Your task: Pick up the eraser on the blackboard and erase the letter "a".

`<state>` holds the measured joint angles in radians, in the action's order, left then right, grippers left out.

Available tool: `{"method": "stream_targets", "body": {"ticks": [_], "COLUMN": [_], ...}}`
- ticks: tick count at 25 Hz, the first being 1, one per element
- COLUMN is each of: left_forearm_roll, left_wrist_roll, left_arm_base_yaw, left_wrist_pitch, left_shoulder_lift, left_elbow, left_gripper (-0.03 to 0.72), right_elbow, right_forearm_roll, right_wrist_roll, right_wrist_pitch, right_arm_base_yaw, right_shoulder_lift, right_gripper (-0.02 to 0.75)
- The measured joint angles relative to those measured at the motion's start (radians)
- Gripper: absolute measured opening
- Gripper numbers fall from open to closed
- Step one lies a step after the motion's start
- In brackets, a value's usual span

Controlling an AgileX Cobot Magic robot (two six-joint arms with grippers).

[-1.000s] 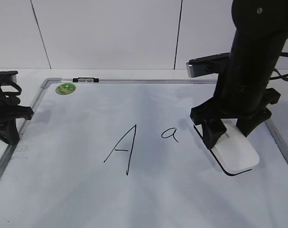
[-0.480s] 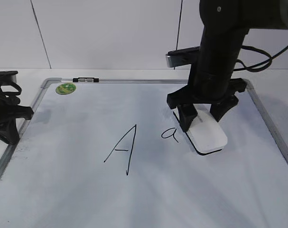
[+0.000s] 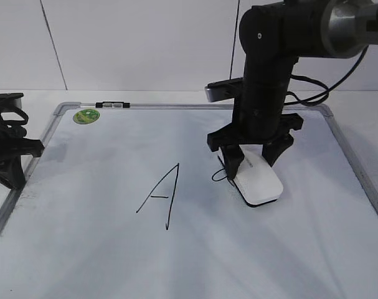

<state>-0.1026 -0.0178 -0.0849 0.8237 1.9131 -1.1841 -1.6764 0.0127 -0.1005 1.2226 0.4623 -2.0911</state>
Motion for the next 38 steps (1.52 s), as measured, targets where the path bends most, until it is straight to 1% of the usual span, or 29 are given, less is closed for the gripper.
{"method": "stream_targets", "body": {"ticks": [6, 24, 33, 38], "left_forearm_roll": [0.0, 0.0, 0.0, 0.0], "left_wrist_roll": [0.0, 0.0, 0.0, 0.0], "left_arm_base_yaw": [0.0, 0.0, 0.0, 0.0], "left_wrist_pitch": [0.0, 0.0, 0.0, 0.0], "left_shoulder_lift": [0.0, 0.0, 0.0, 0.0], "left_elbow": [0.0, 0.0, 0.0, 0.0], "left_gripper": [0.016, 0.016, 0.016, 0.016], "right_elbow": [-0.039, -0.057, -0.057, -0.057], "right_forearm_roll": [0.0, -0.013, -0.013, -0.007], "right_wrist_roll": [0.002, 0.017, 0.026, 0.03], "right_wrist_pitch": [0.0, 0.012, 0.007, 0.007], "right_arm_base_yaw": [0.0, 0.004, 0.084, 0.101], "right_shoulder_lift": [-0.041, -0.074, -0.076, -0.076], "right_gripper": [0.559, 0.559, 0.559, 0.559]}}
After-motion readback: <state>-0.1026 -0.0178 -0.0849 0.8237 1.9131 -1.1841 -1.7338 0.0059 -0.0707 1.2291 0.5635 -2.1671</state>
